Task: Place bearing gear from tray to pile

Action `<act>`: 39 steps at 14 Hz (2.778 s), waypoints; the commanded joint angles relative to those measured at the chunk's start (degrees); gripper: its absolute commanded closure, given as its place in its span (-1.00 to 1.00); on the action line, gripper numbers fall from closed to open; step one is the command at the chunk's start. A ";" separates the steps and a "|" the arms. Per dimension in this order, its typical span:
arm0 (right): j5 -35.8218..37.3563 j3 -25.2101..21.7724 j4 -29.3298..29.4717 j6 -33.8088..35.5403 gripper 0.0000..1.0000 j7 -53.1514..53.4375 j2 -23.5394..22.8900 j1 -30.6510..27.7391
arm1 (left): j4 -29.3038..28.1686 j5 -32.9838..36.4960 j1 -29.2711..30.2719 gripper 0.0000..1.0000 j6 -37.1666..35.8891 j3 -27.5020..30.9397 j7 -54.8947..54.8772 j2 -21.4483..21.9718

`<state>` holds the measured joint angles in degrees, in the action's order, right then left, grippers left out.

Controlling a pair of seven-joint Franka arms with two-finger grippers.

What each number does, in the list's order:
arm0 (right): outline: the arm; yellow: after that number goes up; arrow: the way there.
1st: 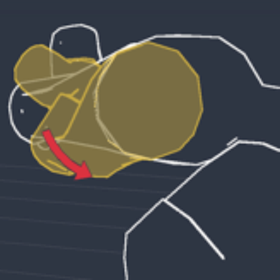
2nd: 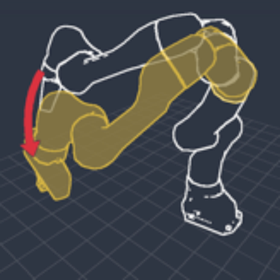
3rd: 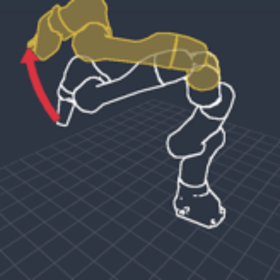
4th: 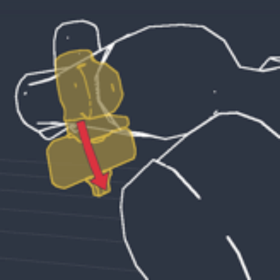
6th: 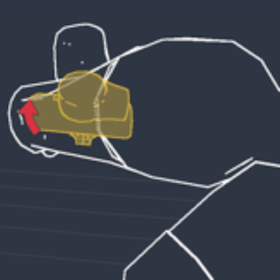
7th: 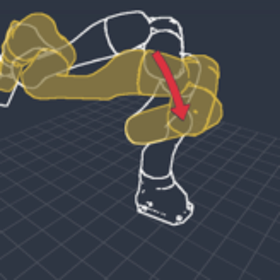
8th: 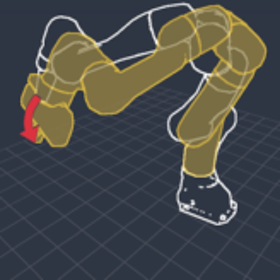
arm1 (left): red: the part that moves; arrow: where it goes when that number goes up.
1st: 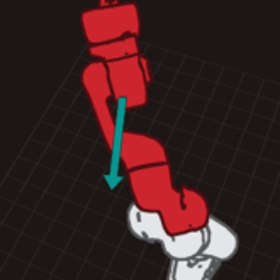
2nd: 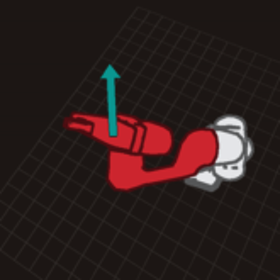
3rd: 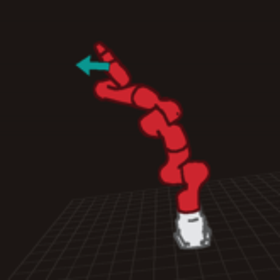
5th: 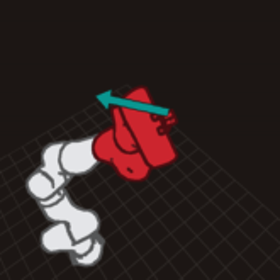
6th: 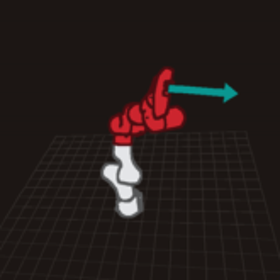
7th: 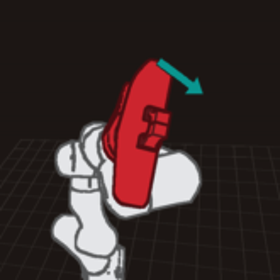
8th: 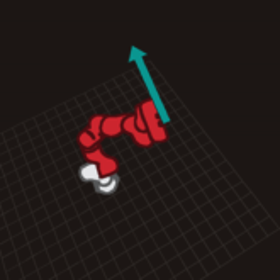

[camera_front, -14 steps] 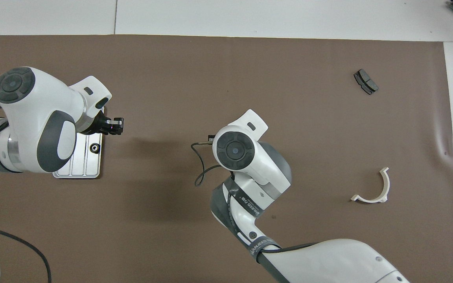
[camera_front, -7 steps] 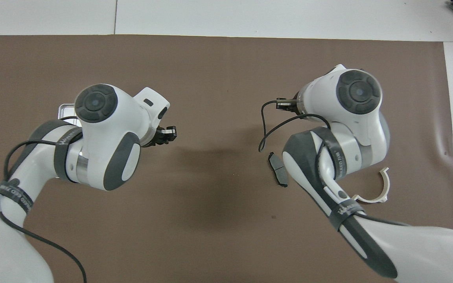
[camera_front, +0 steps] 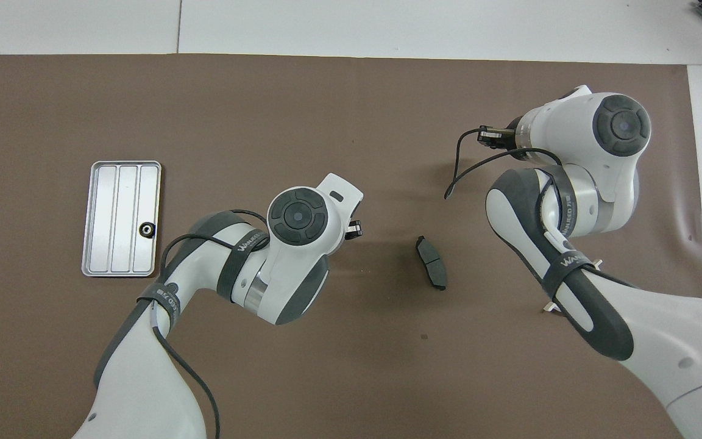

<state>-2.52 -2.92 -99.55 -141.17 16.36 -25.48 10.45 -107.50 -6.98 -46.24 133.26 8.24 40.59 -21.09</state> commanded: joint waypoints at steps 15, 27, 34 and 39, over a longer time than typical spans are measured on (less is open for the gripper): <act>-1.44 0.72 1.29 1.93 -1.00 -6.52 -0.54 -0.09 | 1.16 -0.05 28.46 -0.27 -11.53 0.81 -51.41 5.71; 4.60 0.63 1.38 5.92 -1.00 28.35 0.10 24.87 | -6.23 -0.05 34.11 -0.51 -5.11 1.07 -108.34 7.47; 8.85 0.81 -2.83 1.17 -1.00 33.48 -3.25 29.81 | -7.10 0.56 34.72 -0.57 -8.54 1.42 -121.17 8.08; 8.85 0.81 -3.19 0.90 -1.00 32.25 -3.43 29.72 | -9.74 1.61 34.72 -0.62 -8.10 1.51 -129.61 9.22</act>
<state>5.50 -2.13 -101.82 -139.50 49.18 -29.44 40.36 -114.44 -6.65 -11.60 125.12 9.61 -86.16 -14.35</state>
